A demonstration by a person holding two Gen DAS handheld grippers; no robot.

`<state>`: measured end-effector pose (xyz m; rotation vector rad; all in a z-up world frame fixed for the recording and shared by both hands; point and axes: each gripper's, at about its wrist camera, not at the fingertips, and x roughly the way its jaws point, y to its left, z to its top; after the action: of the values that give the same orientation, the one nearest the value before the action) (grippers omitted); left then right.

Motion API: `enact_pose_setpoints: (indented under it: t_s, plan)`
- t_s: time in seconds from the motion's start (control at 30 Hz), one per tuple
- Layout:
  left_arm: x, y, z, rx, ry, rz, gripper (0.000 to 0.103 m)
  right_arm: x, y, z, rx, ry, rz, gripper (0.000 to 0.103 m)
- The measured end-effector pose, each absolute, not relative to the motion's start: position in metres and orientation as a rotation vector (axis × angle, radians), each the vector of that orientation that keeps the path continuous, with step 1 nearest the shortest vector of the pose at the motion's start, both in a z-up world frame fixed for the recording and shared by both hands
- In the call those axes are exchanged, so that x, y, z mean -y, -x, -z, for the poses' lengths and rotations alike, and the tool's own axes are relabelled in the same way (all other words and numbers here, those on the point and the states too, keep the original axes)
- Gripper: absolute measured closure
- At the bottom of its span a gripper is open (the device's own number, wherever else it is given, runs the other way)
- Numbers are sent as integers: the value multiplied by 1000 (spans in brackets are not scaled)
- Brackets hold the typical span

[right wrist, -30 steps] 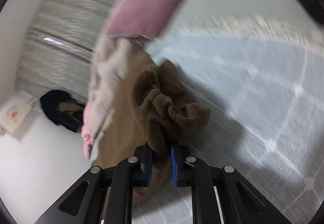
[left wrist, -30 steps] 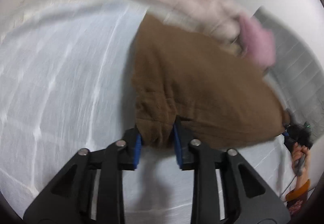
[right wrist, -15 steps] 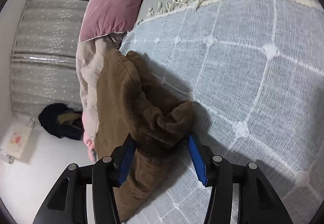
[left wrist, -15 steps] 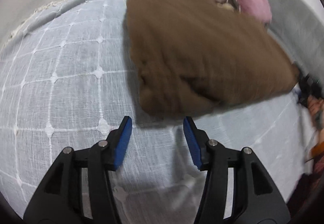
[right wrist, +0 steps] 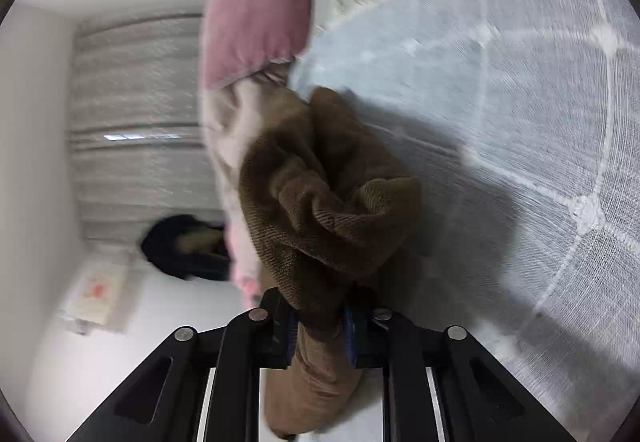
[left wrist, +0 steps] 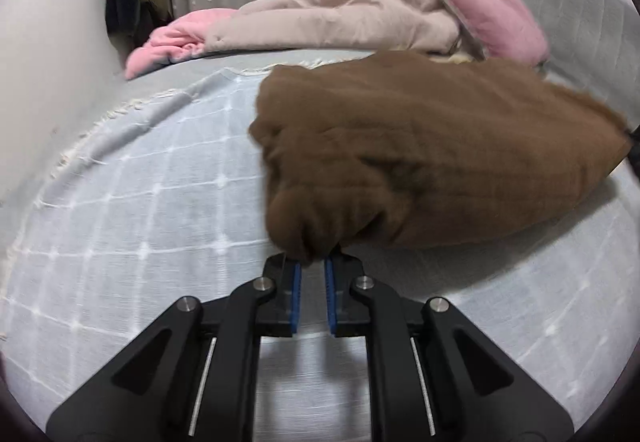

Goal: Fold large clothes

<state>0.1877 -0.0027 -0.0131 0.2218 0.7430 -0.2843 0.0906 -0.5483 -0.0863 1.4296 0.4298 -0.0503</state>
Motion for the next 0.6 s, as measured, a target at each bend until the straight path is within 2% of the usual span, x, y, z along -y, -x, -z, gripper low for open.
enact_pose_setpoints:
  t_s: [0.07,0.1,0.17,0.23,0.27,0.3,0.33,0.37,0.4,0.43,0.5,0.6]
  plan:
    - [-19,-205,28,-771,-308,35,103,550,-91,90,-465,-1423,90,86]
    - [-37,-211,31,-821,-254,8,103,552,-90,96,-493,-1439,121,85]
    - [-84,-223,34,-946,-15,21,103,557,-87,115,-533,-1525,132,79]
    - [-114,-222,26,-967,184,65,101,562,-81,122,-538,-1577,129,74]
    - [-120,-221,22,-967,237,95,88,563,-80,119,-538,-1567,136,71]
    - [-123,-220,17,-972,317,140,66,564,-77,115,-541,-1547,147,68]
    - [-122,-219,15,-975,369,172,54,564,-74,104,-548,-1489,181,66]
    - [-119,-218,13,-977,434,213,36,563,-71,94,-550,-1434,221,61]
    - [-113,-216,12,-981,488,256,31,562,-67,83,-543,-1369,276,57]
    - [-104,-215,13,-992,518,290,30,561,-61,72,-533,-1304,323,54]
    - [-84,-212,19,-1053,564,377,30,560,-56,58,-519,-1216,369,40]
    - [-64,-208,28,-1121,582,440,30,560,-55,55,-500,-1204,339,32]
